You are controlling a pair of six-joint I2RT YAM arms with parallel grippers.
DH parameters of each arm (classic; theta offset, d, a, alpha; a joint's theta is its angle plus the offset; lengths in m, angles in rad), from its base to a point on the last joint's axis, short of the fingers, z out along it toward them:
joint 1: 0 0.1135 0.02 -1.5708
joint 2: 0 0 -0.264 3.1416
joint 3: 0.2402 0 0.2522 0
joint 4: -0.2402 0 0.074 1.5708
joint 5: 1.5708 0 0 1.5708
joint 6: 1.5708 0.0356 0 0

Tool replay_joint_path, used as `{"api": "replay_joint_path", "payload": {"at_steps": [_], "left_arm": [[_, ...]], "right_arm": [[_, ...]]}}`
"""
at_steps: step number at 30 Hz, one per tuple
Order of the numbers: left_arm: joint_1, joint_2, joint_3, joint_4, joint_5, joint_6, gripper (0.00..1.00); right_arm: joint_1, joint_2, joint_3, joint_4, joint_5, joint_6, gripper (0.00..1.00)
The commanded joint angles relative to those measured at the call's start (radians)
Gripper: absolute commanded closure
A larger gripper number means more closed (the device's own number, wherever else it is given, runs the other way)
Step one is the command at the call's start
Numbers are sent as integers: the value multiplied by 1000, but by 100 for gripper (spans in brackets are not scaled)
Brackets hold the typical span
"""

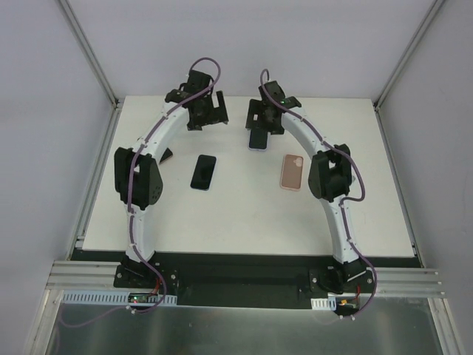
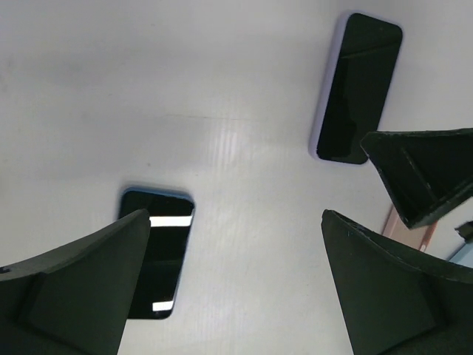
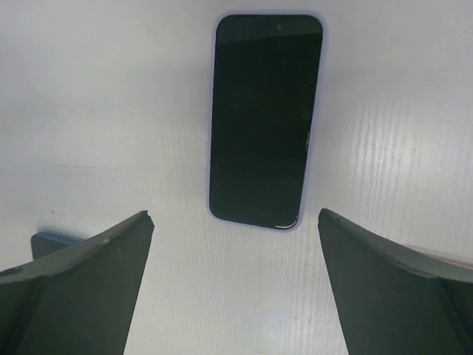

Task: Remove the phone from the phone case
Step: Pick up the phone at the center of the board.

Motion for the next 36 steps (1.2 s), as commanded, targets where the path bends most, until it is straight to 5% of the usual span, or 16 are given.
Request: {"api": "replay_joint_path", "payload": {"at_steps": [1, 8, 18, 36], "left_arm": [[40, -101, -100, -12, 32, -4, 1], [59, -129, -162, -6, 58, 10, 1], [59, -135, -164, -4, 66, 33, 1], [77, -142, -177, 2, 112, 57, 1]], "right_arm": [[9, 76, 123, -98, 73, -4, 4], [35, 128, 146, -106, 173, -42, 4], [50, 226, 245, -90, 72, -45, 4], [87, 268, 232, -158, 179, -104, 1]]}}
